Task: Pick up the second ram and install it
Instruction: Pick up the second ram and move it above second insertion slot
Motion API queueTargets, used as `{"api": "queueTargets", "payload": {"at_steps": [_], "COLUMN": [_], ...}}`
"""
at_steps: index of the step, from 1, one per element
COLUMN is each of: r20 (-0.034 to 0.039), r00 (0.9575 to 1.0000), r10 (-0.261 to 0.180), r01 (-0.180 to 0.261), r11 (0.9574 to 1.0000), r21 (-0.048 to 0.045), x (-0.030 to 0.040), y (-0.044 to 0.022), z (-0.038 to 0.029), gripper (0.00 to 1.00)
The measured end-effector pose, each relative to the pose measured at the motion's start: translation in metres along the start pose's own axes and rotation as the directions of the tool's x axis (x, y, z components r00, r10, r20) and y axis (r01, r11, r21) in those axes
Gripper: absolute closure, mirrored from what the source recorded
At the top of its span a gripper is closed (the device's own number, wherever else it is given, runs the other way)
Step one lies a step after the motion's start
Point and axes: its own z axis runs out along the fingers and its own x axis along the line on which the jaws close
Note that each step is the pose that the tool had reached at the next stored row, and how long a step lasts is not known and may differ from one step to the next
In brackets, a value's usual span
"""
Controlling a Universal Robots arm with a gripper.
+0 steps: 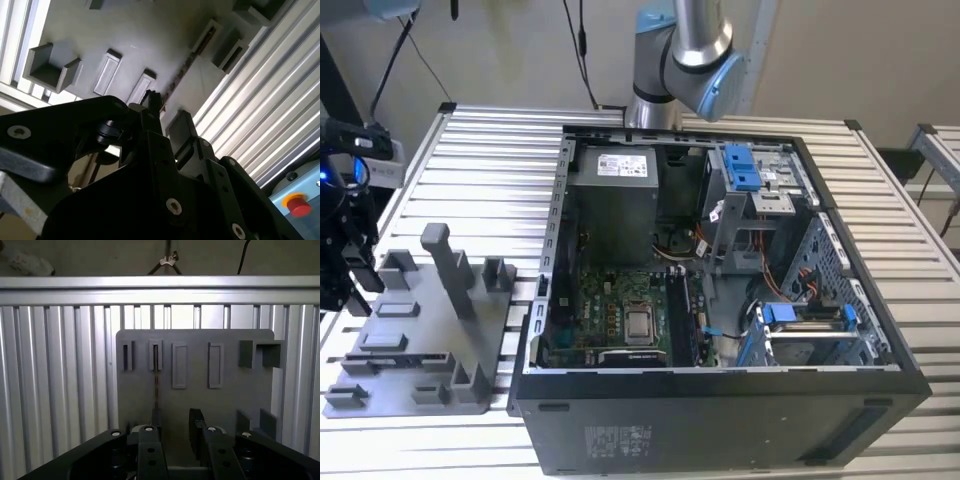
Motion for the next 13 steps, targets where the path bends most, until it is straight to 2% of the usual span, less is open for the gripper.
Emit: {"api": "queueTargets", "payload": {"at_steps": [11,13], "r20": [0.0001,-0.0009], "r00": [1.0,1.0], "r10": [0.0,0.0], "r01": [0.0,0.0], "r11": [1.0,1.0], "r21": [0.0001,-0.0007], "x": [0.0033,0.0034], "y": [0.0003,0.0004], "z": [0.0201,0.0211], "gripper": [0.64,0.64]}}
